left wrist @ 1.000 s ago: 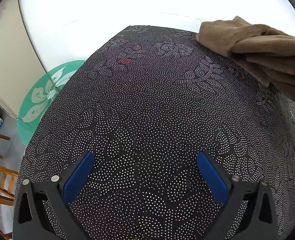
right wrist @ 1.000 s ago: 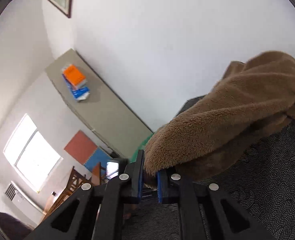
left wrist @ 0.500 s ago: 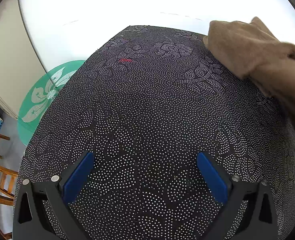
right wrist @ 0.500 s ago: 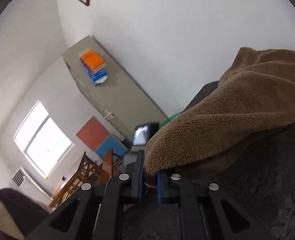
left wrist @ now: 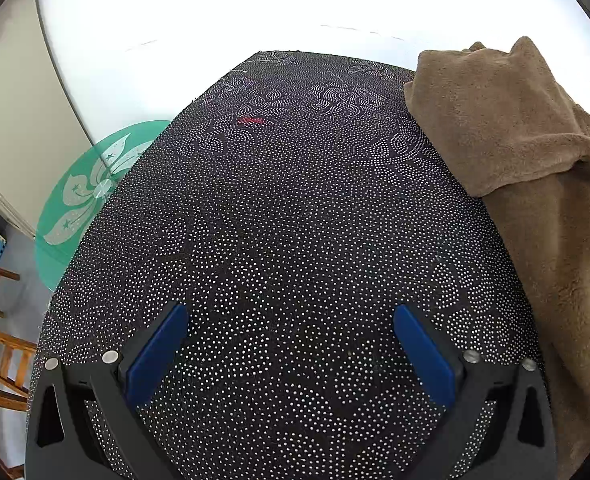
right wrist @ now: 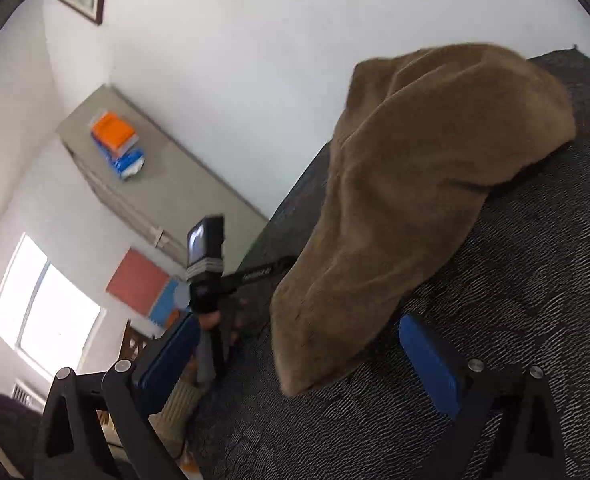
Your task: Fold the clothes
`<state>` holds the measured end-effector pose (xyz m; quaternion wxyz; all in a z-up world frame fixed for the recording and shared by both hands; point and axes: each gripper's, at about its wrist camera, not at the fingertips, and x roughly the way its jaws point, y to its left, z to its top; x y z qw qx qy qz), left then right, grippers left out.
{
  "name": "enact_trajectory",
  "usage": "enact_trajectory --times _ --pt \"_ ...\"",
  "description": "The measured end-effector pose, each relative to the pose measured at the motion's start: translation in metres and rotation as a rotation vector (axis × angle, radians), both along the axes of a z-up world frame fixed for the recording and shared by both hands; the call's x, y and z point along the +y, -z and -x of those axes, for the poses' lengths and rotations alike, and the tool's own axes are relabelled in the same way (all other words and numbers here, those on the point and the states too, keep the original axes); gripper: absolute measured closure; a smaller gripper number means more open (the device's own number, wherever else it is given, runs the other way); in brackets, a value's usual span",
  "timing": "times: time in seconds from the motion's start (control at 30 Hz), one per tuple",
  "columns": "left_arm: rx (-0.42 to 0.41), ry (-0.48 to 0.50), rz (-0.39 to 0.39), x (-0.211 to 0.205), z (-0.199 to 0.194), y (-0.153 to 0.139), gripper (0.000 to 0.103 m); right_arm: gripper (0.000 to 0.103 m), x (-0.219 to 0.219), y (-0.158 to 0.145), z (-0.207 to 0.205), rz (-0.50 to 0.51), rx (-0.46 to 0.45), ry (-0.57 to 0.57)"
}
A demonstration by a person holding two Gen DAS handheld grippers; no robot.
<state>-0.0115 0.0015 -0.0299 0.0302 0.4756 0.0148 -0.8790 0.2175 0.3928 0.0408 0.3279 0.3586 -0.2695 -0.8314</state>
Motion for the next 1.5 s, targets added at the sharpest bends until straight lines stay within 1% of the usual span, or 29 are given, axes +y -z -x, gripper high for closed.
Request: enact_trajectory --times 0.07,0.17,0.23,0.3,0.43,0.57,0.6,0.67,0.77,0.83,0.87,0.93,1.0,1.07,1.13,1.17,1.2,1.23,1.27,1.3,1.37,1.43,1.5 --pt "0.0 0.0 0.0 0.0 0.0 0.0 0.0 0.001 0.013 -0.002 0.01 0.011 -0.003 0.054" --pt "0.0 0.0 0.0 0.0 0.0 0.0 0.0 0.001 0.022 -0.01 0.024 -0.042 0.013 0.149" --pt "0.0 0.0 0.0 0.0 0.0 0.0 0.0 0.001 0.018 -0.021 0.029 -0.142 0.056 0.223" --pt "0.0 0.0 0.0 0.0 0.0 0.0 0.0 0.001 0.004 -0.035 0.033 -0.249 0.135 0.254" --pt "0.0 0.0 0.0 0.0 0.0 0.0 0.0 0.001 -0.046 -0.057 0.046 -0.475 0.341 0.215" --pt "0.0 0.0 0.0 0.0 0.0 0.0 0.0 0.001 -0.098 -0.058 0.075 -0.623 0.424 0.129" --pt "0.0 0.0 0.0 0.0 0.0 0.0 0.0 0.001 -0.11 -0.057 0.083 -0.67 0.444 0.112" --pt "0.0 0.0 0.0 0.0 0.0 0.0 0.0 0.002 -0.132 -0.048 0.102 -0.802 0.477 0.083" --pt "0.0 0.0 -0.001 0.0 0.0 0.0 0.0 0.002 -0.146 -0.03 0.129 -0.985 0.462 0.091" --pt "0.0 0.0 -0.001 0.0 0.0 0.0 0.0 0.002 -0.143 -0.018 0.149 -1.075 0.415 0.118" --pt "0.0 0.0 -0.001 0.0 0.0 0.0 0.0 0.002 -0.145 -0.013 0.157 -1.098 0.391 0.136" --pt "0.001 0.0 0.0 0.0 0.0 0.0 0.0 0.003 -0.139 -0.009 0.169 -1.105 0.35 0.189" --pt "0.001 0.0 0.0 0.0 0.0 0.0 0.0 0.015 -0.134 -0.009 0.173 -1.086 0.335 0.216" --pt "0.001 0.0 0.0 0.0 0.0 0.0 0.0 0.05 -0.129 -0.011 0.176 -1.059 0.328 0.235" --pt "0.001 0.0 0.0 0.0 0.0 0.0 0.0 0.062 -0.125 -0.015 0.178 -1.019 0.332 0.245" --pt "0.001 0.0 0.0 0.0 -0.001 0.0 0.0 0.069 -0.123 -0.017 0.179 -0.999 0.333 0.25" --pt "0.001 0.0 0.0 0.0 -0.001 0.0 0.0 0.073 -0.121 -0.019 0.18 -0.978 0.335 0.254" --pt "0.001 0.0 0.0 0.0 -0.001 0.0 0.0 0.08 -0.119 -0.023 0.177 -0.939 0.342 0.255" --pt "0.001 0.0 0.0 0.0 -0.001 0.0 0.0 0.083 -0.116 -0.03 0.171 -0.888 0.352 0.25" --pt "0.001 0.0 0.0 0.0 -0.001 0.0 0.0 0.084 -0.114 -0.038 0.164 -0.834 0.362 0.243" --pt "0.001 0.0 0.0 0.0 -0.001 0.0 0.0 0.089 -0.11 -0.054 0.148 -0.715 0.379 0.204" --pt "0.001 0.0 -0.001 0.0 -0.001 0.0 0.0 0.089 -0.107 -0.071 0.125 -0.595 0.405 0.148" --pt "0.001 0.0 -0.002 0.0 -0.001 0.0 0.0 0.089 -0.109 -0.087 0.097 -0.523 0.45 0.089"
